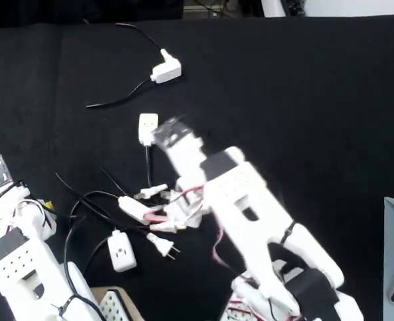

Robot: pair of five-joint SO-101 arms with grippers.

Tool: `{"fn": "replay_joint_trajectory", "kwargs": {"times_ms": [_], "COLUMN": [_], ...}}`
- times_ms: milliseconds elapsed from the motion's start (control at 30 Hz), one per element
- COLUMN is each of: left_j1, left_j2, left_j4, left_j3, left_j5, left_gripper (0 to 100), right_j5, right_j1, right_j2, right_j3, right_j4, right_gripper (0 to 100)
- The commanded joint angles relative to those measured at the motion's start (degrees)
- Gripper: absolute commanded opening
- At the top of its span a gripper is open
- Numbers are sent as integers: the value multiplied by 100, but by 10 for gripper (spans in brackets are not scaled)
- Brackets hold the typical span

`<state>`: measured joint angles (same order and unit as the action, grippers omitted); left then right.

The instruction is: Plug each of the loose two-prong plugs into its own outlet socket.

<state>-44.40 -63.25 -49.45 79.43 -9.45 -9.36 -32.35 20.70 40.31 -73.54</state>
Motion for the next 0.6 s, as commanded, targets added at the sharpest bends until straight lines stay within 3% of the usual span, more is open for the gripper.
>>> {"fn": "replay_joint_trajectory", "kwargs": {"times_ms": [0, 333, 567], "left_j1": [-13, -13, -13], "left_j2": [-70, -70, -70], "left_j4": [88, 97, 97], "left_j3": [-48, -48, -48], "left_j5": [18, 18, 18], "left_gripper": [228, 228, 228], "right_j5": [-62, -343, -360], "right_j1": [-897, -1811, -1908], "right_j2": [207, 171, 66], "right_j3": [57, 66, 321], "right_j4": [193, 246, 651], "right_gripper": [190, 190, 190]}}
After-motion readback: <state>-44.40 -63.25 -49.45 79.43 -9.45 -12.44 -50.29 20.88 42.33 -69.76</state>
